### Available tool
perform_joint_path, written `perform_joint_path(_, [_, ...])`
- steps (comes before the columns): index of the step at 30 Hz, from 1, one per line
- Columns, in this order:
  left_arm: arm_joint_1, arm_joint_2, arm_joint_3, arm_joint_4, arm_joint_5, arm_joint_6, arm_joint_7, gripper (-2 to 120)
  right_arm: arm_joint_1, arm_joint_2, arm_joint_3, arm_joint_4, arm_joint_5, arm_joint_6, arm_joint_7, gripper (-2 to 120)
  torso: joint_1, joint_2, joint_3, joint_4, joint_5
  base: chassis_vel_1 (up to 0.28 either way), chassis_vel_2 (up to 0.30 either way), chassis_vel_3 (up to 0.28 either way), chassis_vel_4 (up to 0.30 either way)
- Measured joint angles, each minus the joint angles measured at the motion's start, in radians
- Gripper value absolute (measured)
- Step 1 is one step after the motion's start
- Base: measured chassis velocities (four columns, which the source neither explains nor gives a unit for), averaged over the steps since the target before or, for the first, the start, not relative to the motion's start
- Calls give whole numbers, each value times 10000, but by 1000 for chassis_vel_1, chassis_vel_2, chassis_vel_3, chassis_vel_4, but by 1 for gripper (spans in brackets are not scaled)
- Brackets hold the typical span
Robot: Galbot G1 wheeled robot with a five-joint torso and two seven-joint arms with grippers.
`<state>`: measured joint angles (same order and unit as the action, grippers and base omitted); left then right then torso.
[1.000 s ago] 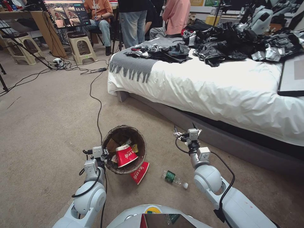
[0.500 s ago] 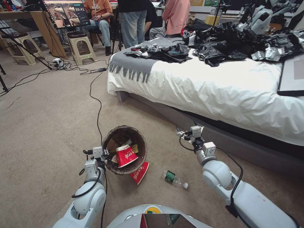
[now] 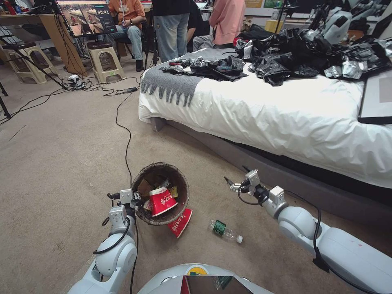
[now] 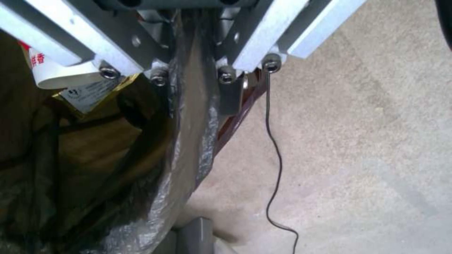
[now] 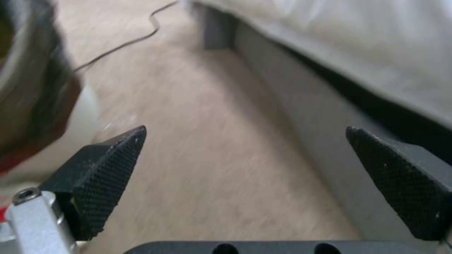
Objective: Pick up the trash bin, then pick up the garbage from the floor and place it into the trash bin.
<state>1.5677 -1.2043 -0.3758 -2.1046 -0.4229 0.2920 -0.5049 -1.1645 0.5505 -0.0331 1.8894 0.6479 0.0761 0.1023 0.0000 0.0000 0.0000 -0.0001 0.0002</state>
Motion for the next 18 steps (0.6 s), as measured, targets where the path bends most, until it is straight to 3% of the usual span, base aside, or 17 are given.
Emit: perform_joint_path(18, [-84, -134, 40, 180, 78, -37, 15, 0, 227, -190, -1780, -1076, -834, 724, -1780, 100, 0, 0, 0, 1, -2, 0, 0, 0, 0])
